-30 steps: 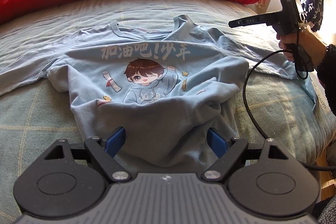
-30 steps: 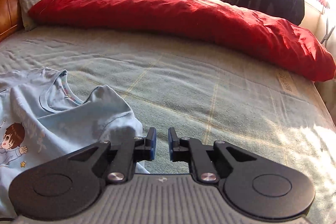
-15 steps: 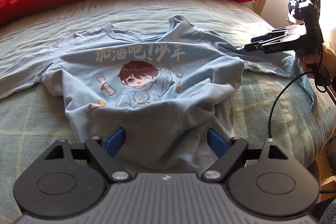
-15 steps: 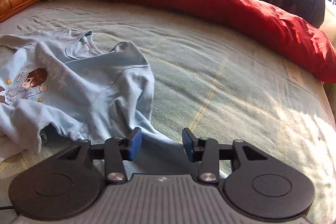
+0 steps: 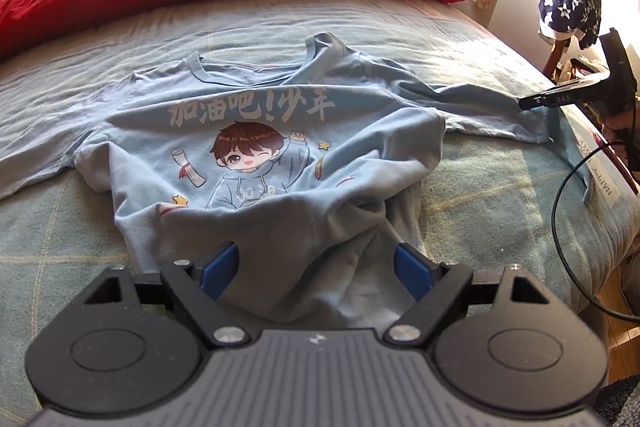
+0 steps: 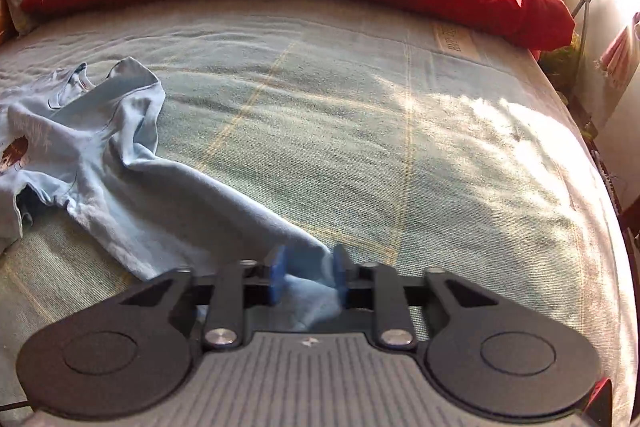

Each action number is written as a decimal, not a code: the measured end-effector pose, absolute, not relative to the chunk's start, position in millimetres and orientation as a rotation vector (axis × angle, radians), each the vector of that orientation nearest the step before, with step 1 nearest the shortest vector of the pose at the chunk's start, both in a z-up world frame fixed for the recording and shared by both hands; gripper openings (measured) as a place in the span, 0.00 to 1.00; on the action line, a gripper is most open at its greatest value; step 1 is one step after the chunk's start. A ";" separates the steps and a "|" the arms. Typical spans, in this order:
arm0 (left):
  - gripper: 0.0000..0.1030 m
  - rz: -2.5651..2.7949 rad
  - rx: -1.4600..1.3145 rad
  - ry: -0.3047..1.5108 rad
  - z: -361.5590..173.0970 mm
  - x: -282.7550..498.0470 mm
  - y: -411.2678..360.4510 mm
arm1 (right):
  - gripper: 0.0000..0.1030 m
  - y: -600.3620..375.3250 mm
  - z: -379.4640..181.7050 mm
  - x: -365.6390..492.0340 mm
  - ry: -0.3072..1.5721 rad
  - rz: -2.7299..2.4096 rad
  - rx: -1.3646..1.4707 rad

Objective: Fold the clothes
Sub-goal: 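Pinch the sleeve end with the right gripper, pull outward, then release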

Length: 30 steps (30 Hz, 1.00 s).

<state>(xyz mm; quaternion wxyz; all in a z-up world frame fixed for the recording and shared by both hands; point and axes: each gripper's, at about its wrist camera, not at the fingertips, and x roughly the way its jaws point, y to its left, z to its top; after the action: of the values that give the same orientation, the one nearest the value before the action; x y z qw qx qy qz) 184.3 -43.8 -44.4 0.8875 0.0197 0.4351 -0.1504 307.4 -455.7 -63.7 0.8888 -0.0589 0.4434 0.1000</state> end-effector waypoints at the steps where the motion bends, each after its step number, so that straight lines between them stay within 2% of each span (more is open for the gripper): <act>1: 0.82 -0.317 0.045 0.903 -43.5 182.8 -45.4 | 0.02 -452.4 -63.8 302.8 0.927 0.233 -0.125; 6: 0.82 -0.320 0.060 0.898 -39.5 177.3 -50.9 | 0.03 -420.7 -65.8 275.9 0.948 0.318 -0.243; 8: 0.82 -0.320 0.069 0.897 -38.1 175.6 -53.2 | 0.13 -420.3 -59.5 272.7 0.916 0.320 -0.251; 12: 0.82 -0.330 0.078 0.890 -34.7 170.8 -57.1 | 0.17 -431.3 -50.0 281.4 0.865 0.286 -0.210; 14: 0.82 -0.330 0.080 0.890 -34.0 169.6 -58.2 | 0.32 -429.6 -49.6 287.9 0.831 0.271 -0.237; 15: 0.82 -0.327 0.083 0.890 -33.9 169.3 -58.9 | 0.43 -428.3 -50.5 291.8 0.820 0.271 -0.249; 16: 0.82 -0.324 0.087 0.891 -33.7 169.0 -59.5 | 0.44 -425.3 -54.1 296.4 0.816 0.264 -0.274; 19: 0.82 -0.324 0.091 0.892 -32.5 167.3 -60.1 | 0.41 -414.7 -67.5 307.8 0.832 0.273 -0.336; 20: 0.82 -0.322 0.091 0.892 -32.3 167.0 -59.8 | 0.33 -411.2 -71.8 310.1 0.842 0.285 -0.349; 21: 0.82 -0.319 0.090 0.894 -32.6 167.0 -59.1 | 0.04 -407.8 -75.7 311.9 0.851 0.296 -0.360; 26: 0.82 -0.309 0.087 0.901 -34.7 168.1 -56.6 | 0.02 -388.3 -68.6 285.1 0.834 0.342 -0.405; 30: 0.82 -0.320 0.085 0.905 -36.7 171.0 -58.2 | 0.06 -368.6 -61.8 250.6 0.849 0.438 -0.443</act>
<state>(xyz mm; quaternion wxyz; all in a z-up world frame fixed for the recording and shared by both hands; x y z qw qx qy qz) 171.0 -58.2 -36.7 0.8862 0.0407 0.4352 -0.1539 250.6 -368.6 -61.8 0.8645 -0.2116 0.4050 0.2092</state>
